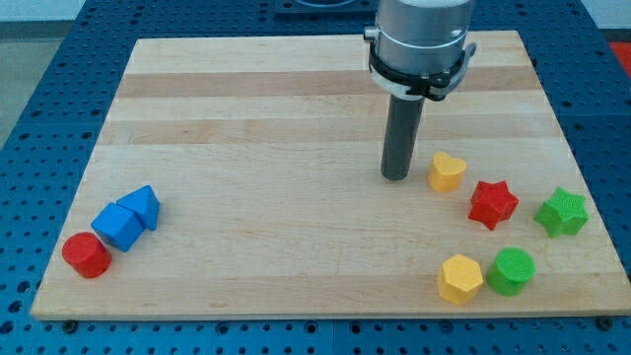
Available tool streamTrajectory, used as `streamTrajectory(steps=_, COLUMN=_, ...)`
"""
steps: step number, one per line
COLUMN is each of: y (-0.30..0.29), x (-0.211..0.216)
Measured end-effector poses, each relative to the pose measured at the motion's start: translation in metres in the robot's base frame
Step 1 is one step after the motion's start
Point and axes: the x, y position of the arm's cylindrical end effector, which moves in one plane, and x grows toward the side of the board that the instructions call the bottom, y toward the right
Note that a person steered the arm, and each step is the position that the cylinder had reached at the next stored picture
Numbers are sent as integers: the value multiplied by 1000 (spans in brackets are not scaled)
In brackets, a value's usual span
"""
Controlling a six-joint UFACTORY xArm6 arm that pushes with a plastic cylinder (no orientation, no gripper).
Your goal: Move the red star up a bit
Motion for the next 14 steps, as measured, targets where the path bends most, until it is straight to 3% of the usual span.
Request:
streamTrajectory(steps=3, y=0, x=1)
streamTrajectory(steps=4, y=10, x=34)
streamTrajectory(steps=6, y=10, x=37)
streamTrajectory(steps=7, y=13, x=73)
streamTrajectory(steps=8, y=13, x=74)
streamTrajectory(steps=9, y=48, x=93)
streamTrajectory(steps=14, y=109, x=88)
